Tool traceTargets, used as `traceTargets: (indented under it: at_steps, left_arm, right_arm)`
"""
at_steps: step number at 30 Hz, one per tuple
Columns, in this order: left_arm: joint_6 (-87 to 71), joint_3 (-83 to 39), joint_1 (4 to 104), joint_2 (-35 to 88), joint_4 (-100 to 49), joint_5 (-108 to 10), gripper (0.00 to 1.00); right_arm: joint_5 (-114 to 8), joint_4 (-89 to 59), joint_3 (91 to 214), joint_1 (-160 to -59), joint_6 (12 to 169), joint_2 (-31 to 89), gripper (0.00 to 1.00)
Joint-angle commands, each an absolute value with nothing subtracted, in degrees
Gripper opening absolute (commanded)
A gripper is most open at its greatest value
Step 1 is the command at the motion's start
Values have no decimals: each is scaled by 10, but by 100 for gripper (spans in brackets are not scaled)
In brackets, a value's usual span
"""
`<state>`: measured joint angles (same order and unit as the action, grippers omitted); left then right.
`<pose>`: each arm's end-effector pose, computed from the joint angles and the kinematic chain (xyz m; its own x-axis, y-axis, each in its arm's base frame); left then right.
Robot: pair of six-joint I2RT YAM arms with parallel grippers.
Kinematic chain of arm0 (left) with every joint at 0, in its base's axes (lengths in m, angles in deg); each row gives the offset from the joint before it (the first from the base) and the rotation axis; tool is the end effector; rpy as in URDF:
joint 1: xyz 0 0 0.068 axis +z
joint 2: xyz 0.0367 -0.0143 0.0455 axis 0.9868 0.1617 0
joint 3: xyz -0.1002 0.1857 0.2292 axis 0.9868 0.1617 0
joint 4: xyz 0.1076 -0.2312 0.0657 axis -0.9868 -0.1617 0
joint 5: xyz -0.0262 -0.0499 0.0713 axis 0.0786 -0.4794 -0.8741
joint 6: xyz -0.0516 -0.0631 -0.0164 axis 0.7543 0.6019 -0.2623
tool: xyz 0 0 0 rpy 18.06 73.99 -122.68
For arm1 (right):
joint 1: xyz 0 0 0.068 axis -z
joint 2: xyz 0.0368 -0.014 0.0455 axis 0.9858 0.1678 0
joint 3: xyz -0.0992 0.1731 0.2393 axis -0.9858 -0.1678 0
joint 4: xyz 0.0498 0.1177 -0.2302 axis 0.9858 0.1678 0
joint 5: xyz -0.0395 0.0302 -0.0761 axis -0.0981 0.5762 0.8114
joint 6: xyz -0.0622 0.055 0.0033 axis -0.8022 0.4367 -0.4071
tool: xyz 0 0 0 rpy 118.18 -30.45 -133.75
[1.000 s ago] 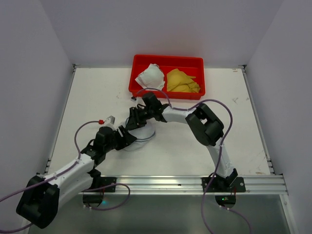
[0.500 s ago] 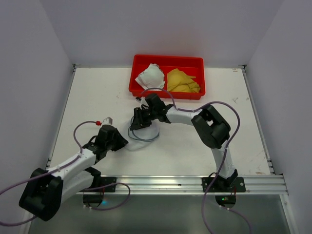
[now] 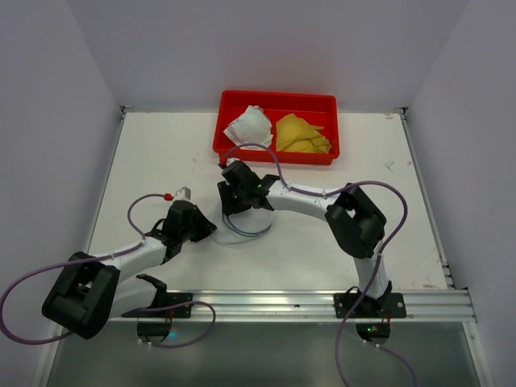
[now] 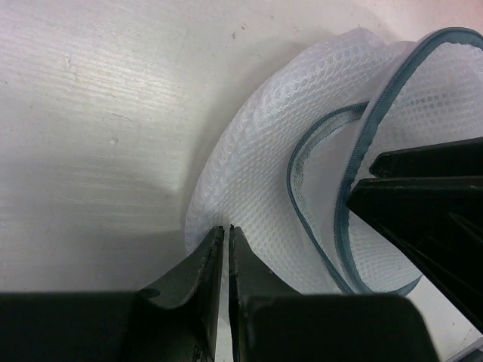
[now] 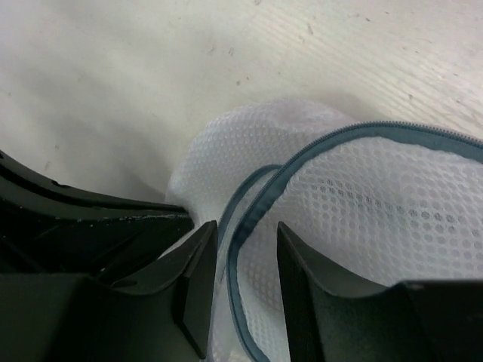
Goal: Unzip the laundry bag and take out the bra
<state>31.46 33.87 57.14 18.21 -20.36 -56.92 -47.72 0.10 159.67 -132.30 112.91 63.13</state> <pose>0.1936 -0.0851 0.1395 -0.7085 -0.5442 -0.4492 -0.2403 0.7846 -0.5715 0.2989 0.3860 0.1994 -0.7897 -0.2162 -0.5742 -0.4752 0.8075 0.3495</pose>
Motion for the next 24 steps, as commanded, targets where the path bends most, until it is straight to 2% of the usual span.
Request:
traceTargets:
  at_steps: [1,13,17,20,24]
  left_arm:
    - [306,356,577,193,-191,-559,11]
    - [311,358,576,204,-166,-534,7]
    - [312,359,576,206,-160,-530,6]
    - [313,358,575,215,-152,-524,6]
    - [317,359,574,227,-140,-518,5]
  right_arm:
    - [-330,81,1652,-1336,1120,640,40]
    - [-199,220,1776,-1369,1183,751,34]
    - [-175,242,1781,-1369,1202,756,21]
    - [-175,244,1782,-1369,1201,757,2]
    - [-223,204,1751,-1369,1175,717,0]
